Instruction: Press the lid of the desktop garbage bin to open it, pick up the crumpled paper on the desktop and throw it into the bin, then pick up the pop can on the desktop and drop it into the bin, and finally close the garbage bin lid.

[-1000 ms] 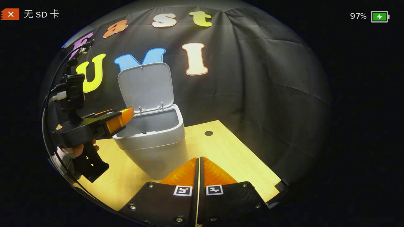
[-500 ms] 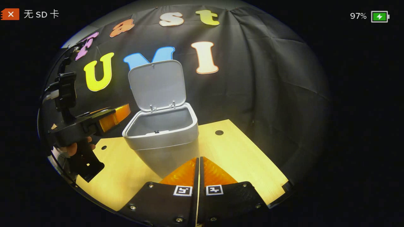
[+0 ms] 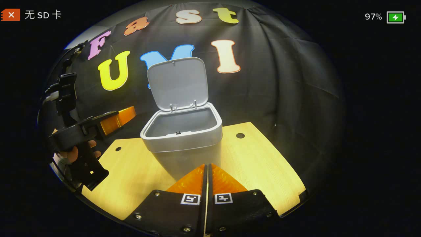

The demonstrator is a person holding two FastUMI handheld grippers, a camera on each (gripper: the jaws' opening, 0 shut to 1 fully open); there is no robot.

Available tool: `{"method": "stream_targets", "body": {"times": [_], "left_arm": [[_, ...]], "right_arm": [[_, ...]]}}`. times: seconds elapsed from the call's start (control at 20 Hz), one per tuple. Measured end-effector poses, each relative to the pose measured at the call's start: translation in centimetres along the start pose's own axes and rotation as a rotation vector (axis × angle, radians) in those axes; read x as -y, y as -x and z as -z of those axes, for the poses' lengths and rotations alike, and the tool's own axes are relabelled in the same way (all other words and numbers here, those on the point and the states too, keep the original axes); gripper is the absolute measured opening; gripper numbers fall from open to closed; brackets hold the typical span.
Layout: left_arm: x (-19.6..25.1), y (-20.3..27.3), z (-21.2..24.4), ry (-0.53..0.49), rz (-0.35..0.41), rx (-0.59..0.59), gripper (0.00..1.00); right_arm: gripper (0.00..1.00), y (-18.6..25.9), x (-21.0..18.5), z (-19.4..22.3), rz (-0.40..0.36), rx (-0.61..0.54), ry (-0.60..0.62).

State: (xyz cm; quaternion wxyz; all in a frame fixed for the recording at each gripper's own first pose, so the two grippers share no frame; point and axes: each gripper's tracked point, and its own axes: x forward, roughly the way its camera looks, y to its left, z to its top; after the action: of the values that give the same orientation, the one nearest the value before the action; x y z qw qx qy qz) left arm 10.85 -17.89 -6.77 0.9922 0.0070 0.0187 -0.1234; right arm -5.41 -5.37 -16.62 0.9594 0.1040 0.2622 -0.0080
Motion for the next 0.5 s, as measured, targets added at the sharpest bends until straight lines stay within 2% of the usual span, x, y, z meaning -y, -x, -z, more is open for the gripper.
{"method": "stream_targets", "body": {"times": [0.1, 0.15, 0.25, 0.3, 0.35, 0.45, 0.5], "left_arm": [[-0.4, 0.5, -0.1, 0.0, -0.013, 0.0, 0.96], [-0.6, 0.7, -0.2, 0.001, -0.018, 0.0, 0.96], [-1.1, 1.0, -0.1, 0.004, -0.028, -0.001, 0.95], [-1.3, 1.2, 0.0, 0.006, -0.033, -0.003, 0.96], [-1.5, 1.3, 0.0, 0.008, -0.038, -0.004, 0.96], [-2.0, 1.7, 0.1, 0.012, -0.049, -0.008, 0.96], [-2.3, 1.8, 0.1, 0.012, -0.055, -0.009, 0.96]], "right_arm": [[0.03, 0.0, -0.8, 0.2, -0.039, -0.008, -0.004], [0.2, -0.3, -0.9, 0.3, -0.043, -0.014, -0.003], [0.36, -0.3, -1.6, 0.5, -0.069, -0.018, -0.003], [0.54, -0.4, -1.9, 0.6, -0.084, -0.021, 0.0], [0.82, -0.6, -2.3, 0.8, -0.095, -0.024, 0.006], [0.96, -0.8, -2.6, 1.0, -0.107, -0.03, 0.02], [0.96, -0.9, -2.9, 1.1, -0.117, -0.034, 0.025]]}}
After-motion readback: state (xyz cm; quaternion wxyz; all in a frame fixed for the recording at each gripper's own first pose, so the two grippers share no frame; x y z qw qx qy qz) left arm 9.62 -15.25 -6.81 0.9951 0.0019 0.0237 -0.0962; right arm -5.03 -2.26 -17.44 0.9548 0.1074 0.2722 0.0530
